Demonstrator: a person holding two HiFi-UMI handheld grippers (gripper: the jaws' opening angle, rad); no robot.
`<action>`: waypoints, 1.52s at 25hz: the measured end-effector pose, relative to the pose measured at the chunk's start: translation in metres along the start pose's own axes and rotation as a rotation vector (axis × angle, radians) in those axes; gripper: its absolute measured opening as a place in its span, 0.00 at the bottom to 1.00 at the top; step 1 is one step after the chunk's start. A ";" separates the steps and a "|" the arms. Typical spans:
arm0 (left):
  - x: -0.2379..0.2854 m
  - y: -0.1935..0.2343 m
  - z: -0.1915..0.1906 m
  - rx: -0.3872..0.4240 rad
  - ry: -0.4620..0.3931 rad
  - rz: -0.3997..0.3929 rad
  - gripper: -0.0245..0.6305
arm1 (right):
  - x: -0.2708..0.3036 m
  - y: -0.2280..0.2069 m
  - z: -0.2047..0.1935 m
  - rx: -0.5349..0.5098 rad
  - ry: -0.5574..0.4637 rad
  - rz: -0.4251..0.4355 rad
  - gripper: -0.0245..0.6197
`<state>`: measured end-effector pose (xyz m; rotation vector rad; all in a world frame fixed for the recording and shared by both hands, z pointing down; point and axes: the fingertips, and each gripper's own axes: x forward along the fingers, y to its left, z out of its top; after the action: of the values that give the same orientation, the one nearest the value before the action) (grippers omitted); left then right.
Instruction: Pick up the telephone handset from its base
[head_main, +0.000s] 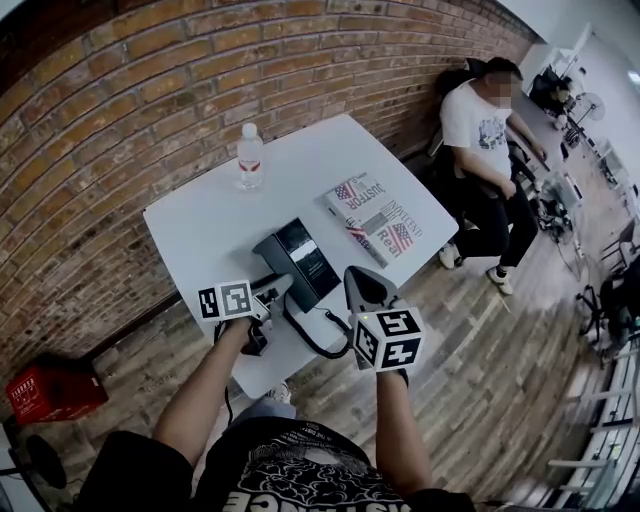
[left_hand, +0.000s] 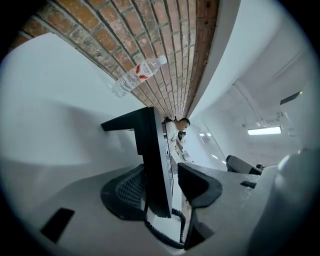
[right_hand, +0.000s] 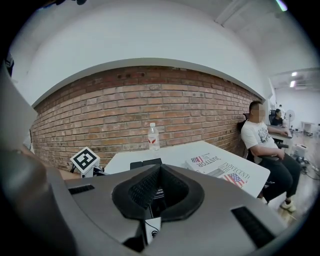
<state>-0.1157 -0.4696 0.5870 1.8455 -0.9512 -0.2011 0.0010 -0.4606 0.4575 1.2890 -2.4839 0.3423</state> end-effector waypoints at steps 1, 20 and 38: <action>0.002 -0.001 0.000 -0.002 0.005 -0.008 0.35 | 0.001 -0.001 -0.001 0.003 0.004 -0.004 0.04; 0.000 -0.017 0.006 -0.091 -0.028 -0.093 0.15 | -0.013 -0.019 -0.009 0.022 0.015 -0.074 0.04; 0.053 -0.135 -0.033 0.127 0.074 -0.221 0.15 | -0.116 -0.093 -0.026 0.097 -0.058 -0.243 0.04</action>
<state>0.0076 -0.4579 0.5041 2.0614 -0.7227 -0.2088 0.1444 -0.4175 0.4425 1.6414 -2.3459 0.3742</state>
